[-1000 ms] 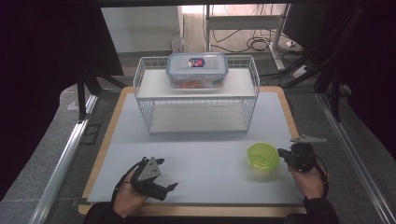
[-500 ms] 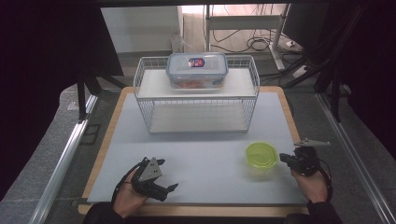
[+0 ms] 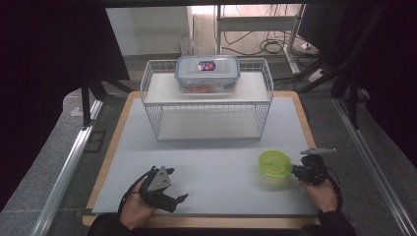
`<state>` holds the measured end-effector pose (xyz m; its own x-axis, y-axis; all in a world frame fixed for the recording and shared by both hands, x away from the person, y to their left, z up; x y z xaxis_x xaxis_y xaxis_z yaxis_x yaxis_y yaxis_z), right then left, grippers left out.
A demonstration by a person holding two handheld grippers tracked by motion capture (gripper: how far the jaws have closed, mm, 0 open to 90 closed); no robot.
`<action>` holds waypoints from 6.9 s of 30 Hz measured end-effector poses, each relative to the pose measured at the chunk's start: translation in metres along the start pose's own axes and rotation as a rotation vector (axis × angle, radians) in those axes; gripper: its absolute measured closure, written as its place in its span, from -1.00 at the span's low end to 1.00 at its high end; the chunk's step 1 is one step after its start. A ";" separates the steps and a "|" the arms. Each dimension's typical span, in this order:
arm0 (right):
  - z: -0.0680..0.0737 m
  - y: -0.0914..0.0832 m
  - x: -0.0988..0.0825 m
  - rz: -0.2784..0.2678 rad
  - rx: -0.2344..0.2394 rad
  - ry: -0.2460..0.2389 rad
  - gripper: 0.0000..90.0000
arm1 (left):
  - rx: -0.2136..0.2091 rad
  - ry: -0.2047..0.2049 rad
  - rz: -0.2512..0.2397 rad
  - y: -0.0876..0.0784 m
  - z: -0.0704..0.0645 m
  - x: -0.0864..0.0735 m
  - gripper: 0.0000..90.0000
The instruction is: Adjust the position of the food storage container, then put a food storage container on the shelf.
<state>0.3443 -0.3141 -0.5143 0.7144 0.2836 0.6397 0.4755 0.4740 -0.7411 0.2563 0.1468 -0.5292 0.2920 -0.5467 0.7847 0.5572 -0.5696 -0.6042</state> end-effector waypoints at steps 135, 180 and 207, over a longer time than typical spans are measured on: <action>0.118 0.086 0.074 0.072 0.525 -0.042 0.53 | -0.010 -0.025 0.097 0.005 0.006 -0.007 -0.90; 0.108 0.041 0.117 -0.047 0.706 0.140 0.81 | -0.040 -0.072 0.014 -0.001 0.010 -0.003 -0.94; 0.113 -0.014 0.188 -0.174 0.683 0.134 0.81 | -0.061 -0.087 -0.008 -0.002 0.012 -0.002 -0.96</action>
<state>0.4145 -0.1732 -0.3606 0.7354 0.0722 0.6738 0.1919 0.9314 -0.3092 0.2637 0.1566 -0.5282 0.3556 -0.4878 0.7972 0.5125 -0.6116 -0.6028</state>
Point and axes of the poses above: each handheld gripper's, and its own axes: y roughly forward along the jaws, x roughly out of its top, z roughly to its left, the point moved 2 cm from there along y, roughly forward along the jaws, and after that the axes turned 4 degrees about x, right-handed, at the moved point
